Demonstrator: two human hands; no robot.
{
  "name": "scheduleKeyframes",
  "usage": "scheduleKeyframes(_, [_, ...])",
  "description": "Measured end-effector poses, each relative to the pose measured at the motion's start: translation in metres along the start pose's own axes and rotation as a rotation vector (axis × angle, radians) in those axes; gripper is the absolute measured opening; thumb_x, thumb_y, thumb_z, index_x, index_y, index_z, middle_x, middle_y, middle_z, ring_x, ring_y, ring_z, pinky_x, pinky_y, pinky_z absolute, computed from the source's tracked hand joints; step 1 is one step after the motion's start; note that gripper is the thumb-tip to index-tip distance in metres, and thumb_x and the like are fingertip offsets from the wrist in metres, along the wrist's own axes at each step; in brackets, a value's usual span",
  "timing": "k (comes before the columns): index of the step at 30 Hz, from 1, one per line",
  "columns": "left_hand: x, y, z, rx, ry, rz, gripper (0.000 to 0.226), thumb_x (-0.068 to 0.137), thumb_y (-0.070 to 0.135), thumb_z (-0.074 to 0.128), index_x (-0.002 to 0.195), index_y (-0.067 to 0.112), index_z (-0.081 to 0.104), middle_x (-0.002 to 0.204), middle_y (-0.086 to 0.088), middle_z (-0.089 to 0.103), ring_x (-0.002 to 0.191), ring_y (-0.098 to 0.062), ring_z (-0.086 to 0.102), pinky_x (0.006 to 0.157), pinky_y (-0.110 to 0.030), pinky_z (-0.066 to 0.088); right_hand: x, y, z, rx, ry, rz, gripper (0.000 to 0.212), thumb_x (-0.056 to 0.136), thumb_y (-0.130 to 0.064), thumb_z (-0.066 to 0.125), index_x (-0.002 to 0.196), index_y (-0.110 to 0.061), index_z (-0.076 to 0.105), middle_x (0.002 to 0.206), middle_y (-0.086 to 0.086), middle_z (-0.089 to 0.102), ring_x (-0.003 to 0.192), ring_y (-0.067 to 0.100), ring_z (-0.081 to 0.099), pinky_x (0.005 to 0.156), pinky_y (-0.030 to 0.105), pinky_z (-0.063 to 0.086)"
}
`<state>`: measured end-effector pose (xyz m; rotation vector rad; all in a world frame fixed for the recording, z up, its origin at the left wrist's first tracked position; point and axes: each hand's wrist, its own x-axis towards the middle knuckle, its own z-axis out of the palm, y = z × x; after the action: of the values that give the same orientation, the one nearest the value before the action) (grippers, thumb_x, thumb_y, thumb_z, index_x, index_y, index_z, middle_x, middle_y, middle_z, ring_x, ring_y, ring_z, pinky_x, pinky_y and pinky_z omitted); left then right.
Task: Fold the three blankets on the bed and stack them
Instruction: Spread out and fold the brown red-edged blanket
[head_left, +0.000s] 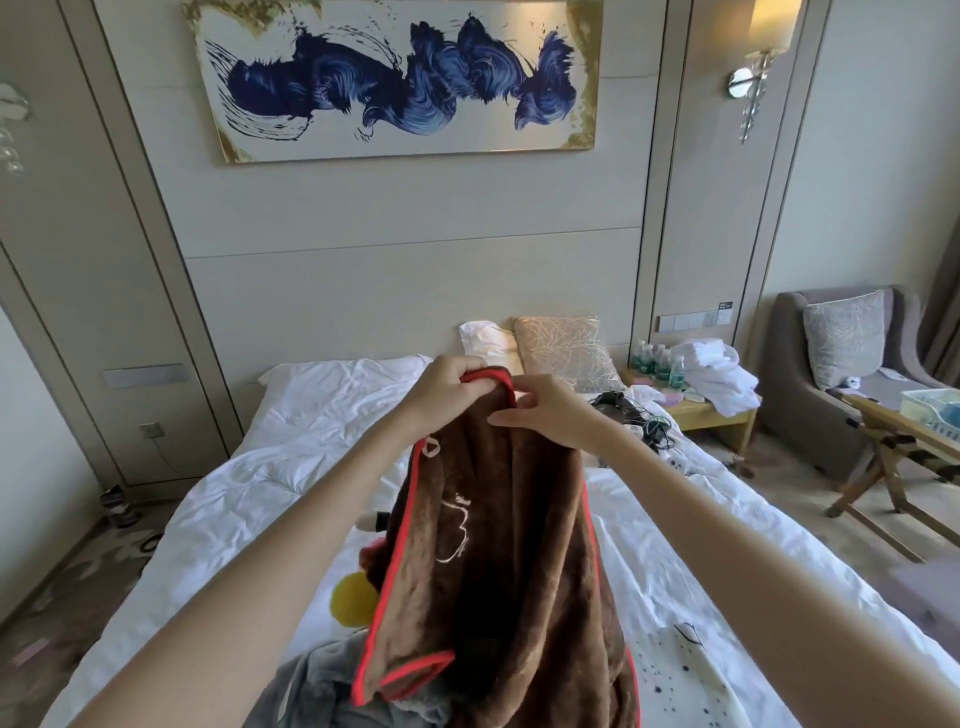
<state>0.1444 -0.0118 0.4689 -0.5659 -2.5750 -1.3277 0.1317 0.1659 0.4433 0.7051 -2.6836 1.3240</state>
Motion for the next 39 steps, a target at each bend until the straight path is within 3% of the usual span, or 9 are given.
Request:
scheduleKeyframes(3, [-0.008,-0.007,-0.012,-0.044,-0.1,-0.017,0.011,0.081,0.014,0.077,0.091,0.014,0.072,0.09,-0.009,0.07,0.085,-0.015,0.065,0.082,-0.024,0.048,0.009,-0.002,0.014,-0.051,0.058,-0.014,0.009,0.084,-0.016,0.072,0.081,-0.007,0.07,0.057,-0.005,0.049,0.056,0.007,0.041,0.053,0.018,0.029])
scheduleKeyframes(5, [-0.014,-0.02,-0.019,0.053,-0.133,-0.057,0.028,0.075,0.014,0.083,0.087,0.03,0.065,0.082,0.007,0.066,0.076,-0.005,0.063,0.071,-0.013,0.047,0.014,-0.003,0.016,-0.046,0.129,-0.002,0.017,0.086,-0.014,0.069,0.069,-0.015,0.065,0.054,-0.008,0.045,0.055,0.007,0.039,0.052,0.017,0.028])
scheduleKeyframes(9, [-0.028,-0.058,-0.022,0.343,-0.076,-0.16,0.03,0.077,0.003,0.073,0.084,0.027,0.057,0.069,0.002,0.061,0.052,-0.016,0.057,0.046,-0.02,0.042,0.023,-0.005,0.014,-0.096,0.258,0.026,0.01,0.086,-0.019,0.068,0.084,-0.012,0.075,0.065,0.0,0.06,0.069,0.018,0.054,0.062,0.03,0.038])
scheduleKeyframes(13, [-0.044,-0.095,-0.021,0.55,0.097,-0.256,0.023,0.08,0.006,0.055,0.078,0.028,0.061,0.079,0.006,0.062,0.076,-0.019,0.061,0.058,-0.026,0.04,0.028,-0.002,0.01,-0.096,0.431,0.08,0.014,0.086,-0.017,0.064,0.086,-0.007,0.074,0.079,0.013,0.07,0.078,0.029,0.062,0.068,0.035,0.046])
scheduleKeyframes(21, [-0.095,-0.18,-0.021,0.278,0.288,-0.509,0.025,0.097,0.016,0.052,0.074,0.013,0.062,0.059,-0.002,0.056,0.058,-0.021,0.054,0.057,-0.031,0.038,0.028,0.022,-0.001,-0.044,0.595,0.191,0.015,0.09,-0.013,0.056,0.094,-0.01,0.071,0.08,0.006,0.065,0.078,0.025,0.057,0.066,0.03,0.038])
scheduleKeyframes(24, [-0.097,-0.188,-0.02,0.135,0.328,-0.558,0.036,0.102,0.024,0.047,0.071,0.007,0.055,0.064,-0.009,0.055,0.06,-0.022,0.053,0.064,-0.034,0.043,0.03,0.027,0.008,-0.017,0.509,0.214,0.015,0.089,-0.017,0.063,0.102,-0.014,0.067,0.082,0.003,0.064,0.081,0.024,0.059,0.067,0.031,0.043])
scheduleKeyframes(30, [-0.077,-0.149,-0.012,0.006,0.193,-0.357,0.02,0.097,0.005,0.049,0.092,0.019,0.061,0.088,0.005,0.062,0.078,-0.007,0.057,0.064,-0.006,0.042,0.031,0.027,0.048,-0.047,0.161,0.187,0.05,0.075,-0.009,0.079,0.118,-0.021,0.057,0.089,0.0,0.07,0.083,0.017,0.062,0.064,0.025,0.041])
scheduleKeyframes(34, [-0.065,-0.115,0.0,-0.141,0.029,-0.233,0.04,0.092,0.0,0.057,0.127,0.021,0.055,0.115,-0.007,0.066,0.088,-0.03,0.066,0.084,-0.033,0.053,0.032,0.013,0.058,0.079,0.0,0.041,0.035,0.073,-0.002,0.078,0.104,-0.016,0.066,0.082,0.001,0.072,0.078,0.012,0.066,0.075,0.025,0.049])
scheduleKeyframes(39, [-0.052,-0.089,0.009,-0.18,-0.042,-0.118,0.037,0.098,0.007,0.048,0.127,0.026,0.057,0.115,0.01,0.065,0.097,0.01,0.06,0.082,-0.002,0.042,0.033,-0.008,0.052,0.304,-0.051,0.015,0.026,0.075,-0.006,0.079,0.097,-0.01,0.066,0.087,0.006,0.075,0.074,0.008,0.067,0.074,0.016,0.047])
